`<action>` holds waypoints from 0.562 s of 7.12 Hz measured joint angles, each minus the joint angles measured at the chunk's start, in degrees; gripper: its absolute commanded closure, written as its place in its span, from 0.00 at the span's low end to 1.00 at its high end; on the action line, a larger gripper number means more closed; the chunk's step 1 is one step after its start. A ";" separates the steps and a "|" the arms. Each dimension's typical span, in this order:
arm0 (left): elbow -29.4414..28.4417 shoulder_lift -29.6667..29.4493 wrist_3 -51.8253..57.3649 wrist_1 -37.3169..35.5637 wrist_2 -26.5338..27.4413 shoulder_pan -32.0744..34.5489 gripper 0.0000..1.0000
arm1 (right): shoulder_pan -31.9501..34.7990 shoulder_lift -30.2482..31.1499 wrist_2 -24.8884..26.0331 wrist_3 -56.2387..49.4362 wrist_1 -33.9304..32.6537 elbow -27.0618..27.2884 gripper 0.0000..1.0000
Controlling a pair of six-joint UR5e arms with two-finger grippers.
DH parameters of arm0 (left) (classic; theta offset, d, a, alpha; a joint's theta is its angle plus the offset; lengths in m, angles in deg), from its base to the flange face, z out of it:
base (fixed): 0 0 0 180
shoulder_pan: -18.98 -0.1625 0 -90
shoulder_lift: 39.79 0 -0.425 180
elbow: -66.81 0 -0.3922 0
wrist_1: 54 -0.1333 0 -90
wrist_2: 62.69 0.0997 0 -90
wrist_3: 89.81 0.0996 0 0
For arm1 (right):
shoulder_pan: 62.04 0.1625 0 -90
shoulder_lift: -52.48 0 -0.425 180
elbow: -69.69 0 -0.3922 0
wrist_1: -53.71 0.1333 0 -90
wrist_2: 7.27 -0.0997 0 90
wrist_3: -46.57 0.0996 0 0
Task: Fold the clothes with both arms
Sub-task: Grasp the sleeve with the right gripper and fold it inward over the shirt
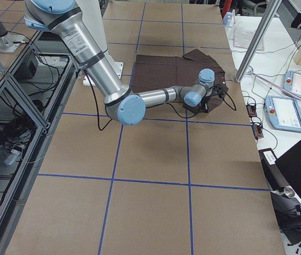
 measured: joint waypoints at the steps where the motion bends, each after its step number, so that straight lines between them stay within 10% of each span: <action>1: 0.02 0.00 0.02 0.00 -0.06 0.00 0.00 | -0.72 -2.31 -0.52 4.32 -0.12 0.48 1.00; 4: 0.09 0.05 0.08 0.16 -0.05 0.05 0.00 | -5.86 -9.39 5.82 12.12 -1.18 -1.27 1.00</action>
